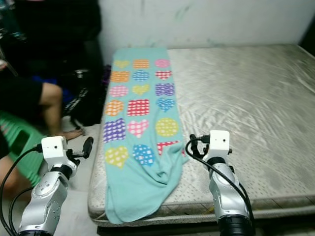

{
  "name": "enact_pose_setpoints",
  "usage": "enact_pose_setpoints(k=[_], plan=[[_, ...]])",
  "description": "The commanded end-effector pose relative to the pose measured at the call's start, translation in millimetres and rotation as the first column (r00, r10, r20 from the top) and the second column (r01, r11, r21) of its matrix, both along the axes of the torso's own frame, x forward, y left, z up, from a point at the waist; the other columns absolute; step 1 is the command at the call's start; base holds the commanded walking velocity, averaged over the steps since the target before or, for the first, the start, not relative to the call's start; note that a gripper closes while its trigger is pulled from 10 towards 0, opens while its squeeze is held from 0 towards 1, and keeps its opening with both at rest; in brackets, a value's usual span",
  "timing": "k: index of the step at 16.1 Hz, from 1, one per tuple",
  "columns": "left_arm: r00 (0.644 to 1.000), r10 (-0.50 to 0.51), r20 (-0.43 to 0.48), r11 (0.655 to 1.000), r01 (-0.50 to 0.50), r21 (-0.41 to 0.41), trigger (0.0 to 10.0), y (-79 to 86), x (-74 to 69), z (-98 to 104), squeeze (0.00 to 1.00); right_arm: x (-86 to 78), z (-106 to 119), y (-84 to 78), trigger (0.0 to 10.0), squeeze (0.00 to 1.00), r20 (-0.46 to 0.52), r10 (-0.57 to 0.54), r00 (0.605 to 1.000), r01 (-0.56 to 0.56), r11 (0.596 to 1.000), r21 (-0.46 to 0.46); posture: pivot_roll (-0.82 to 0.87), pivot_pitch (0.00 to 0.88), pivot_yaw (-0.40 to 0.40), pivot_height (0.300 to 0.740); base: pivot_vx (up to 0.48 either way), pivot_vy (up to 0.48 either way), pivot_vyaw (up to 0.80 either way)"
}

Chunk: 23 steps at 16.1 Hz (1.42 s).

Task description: Clean up the room

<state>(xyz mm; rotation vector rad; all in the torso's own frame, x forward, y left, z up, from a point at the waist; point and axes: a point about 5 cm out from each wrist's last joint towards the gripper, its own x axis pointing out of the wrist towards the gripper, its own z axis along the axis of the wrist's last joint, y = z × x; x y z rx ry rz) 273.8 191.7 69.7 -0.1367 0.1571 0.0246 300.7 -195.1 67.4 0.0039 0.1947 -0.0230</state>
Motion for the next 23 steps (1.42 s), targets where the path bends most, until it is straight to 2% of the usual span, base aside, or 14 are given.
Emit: enact_pose_setpoints(k=[1, 4, 13, 23], plan=[[1.0, -0.005, 0.012, 1.0, 0.004, 0.013, 10.0, 0.6, -1.2, 5.3, 0.0, 0.1, 2.5, -0.6, 10.0, 0.0, 0.012, 0.0, 1.0, 0.0, 1.0, -0.001, -0.11, 0.0, 0.032, 0.74, 0.0, 0.0, -0.8], [0.999, -0.01, 0.044, 1.0, 0.01, 0.007, 10.0, -2.5, -5.8, 16.4, 0.0, -0.5, 10.9, -0.8, 10.0, 0.0, 0.04, 0.002, 0.999, -0.002, 1.0, 0.001, -0.11, 0.0, 0.031, 0.74, 0.0, 0.0, -0.27], [0.999, -0.03, 0.043, 0.999, 0.031, -0.027, 10.0, -8.2, -5.4, 20.4, 0.0, -1.7, 14.8, 4.3, 10.0, 0.0, 0.052, 0.01, 0.999, -0.01, 1.0, 0.005, -0.12, 0.0, 0.035, 0.74, 0.0, 0.0, 0.0], [0.999, -0.031, 0.025, 0.999, 0.032, -0.022, 10.0, -8.9, -7.5, 18.3, 0.0, -0.9, 15.5, 3.6, 10.0, 0.0, 0.05, 0.007, 0.999, -0.007, 1.0, 0.003, -0.12, 0.0, 0.031, 0.74, 0.0, 0.0, 0.0]])
